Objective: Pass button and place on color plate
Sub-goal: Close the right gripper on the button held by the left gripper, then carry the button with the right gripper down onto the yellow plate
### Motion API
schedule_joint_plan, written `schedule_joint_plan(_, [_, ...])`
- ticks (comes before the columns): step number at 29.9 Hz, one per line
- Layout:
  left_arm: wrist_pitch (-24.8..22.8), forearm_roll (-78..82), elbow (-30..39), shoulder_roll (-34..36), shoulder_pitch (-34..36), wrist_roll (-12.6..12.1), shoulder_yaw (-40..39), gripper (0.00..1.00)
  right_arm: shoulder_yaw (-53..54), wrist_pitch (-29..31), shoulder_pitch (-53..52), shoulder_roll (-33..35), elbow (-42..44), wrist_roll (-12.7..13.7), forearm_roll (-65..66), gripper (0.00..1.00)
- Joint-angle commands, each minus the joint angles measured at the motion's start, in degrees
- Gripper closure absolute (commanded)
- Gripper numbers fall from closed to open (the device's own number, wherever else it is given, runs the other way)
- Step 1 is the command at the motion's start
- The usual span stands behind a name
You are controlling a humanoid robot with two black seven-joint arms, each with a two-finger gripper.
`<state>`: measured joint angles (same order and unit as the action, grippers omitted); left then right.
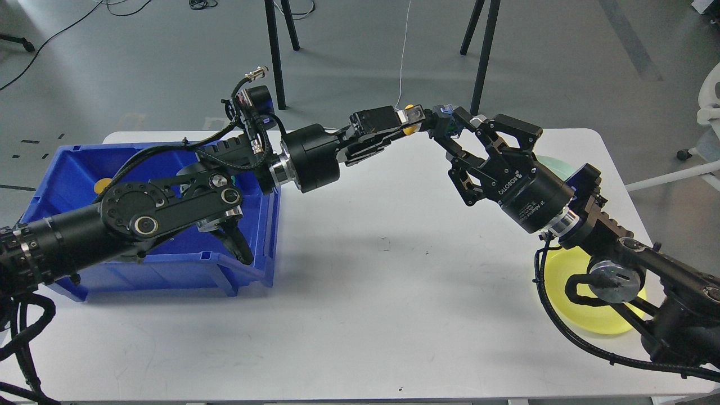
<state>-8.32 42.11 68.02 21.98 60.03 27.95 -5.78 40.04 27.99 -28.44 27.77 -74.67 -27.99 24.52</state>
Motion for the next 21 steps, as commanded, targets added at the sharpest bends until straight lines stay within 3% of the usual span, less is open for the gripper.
schedule_joint_plan(1, [0.1,-0.2,0.2,0.0,-0.1,0.1,-0.1,0.64,-0.1,0.0,0.2,0.0,0.1,0.0,0.0,0.99])
schedule_joint_plan(4, [0.3,-0.4,0.2,-0.4,-0.9,0.1,-1.3,0.51,-0.1,0.0,0.7,0.0,0.1,0.0,0.0,0.99])
schedule_joint_plan(7, [0.1,-0.4,0.1,-1.2,-3.0,0.1,-4.6,0.23,-0.1,0.0,1.0,0.0,0.1,0.0,0.0,0.99])
schedule_joint_plan(8, [0.0,-0.4,0.1,-1.2,-3.6,0.1,-5.5,0.20,0.0,0.0,1.1,0.0,0.1,0.0,0.0,0.99])
schedule_joint_plan(16, [0.0,-0.3,0.1,-1.2,-4.7,0.1,-6.5,0.17,1.2,0.0,2.1,0.4,0.0,0.0,-0.1,1.00])
schedule_joint_plan(21, [0.1,-0.3,0.1,-1.2,-4.7,0.1,-6.6,0.16,10.1,0.0,9.9,3.5,-0.2,0.0,-0.3,0.99])
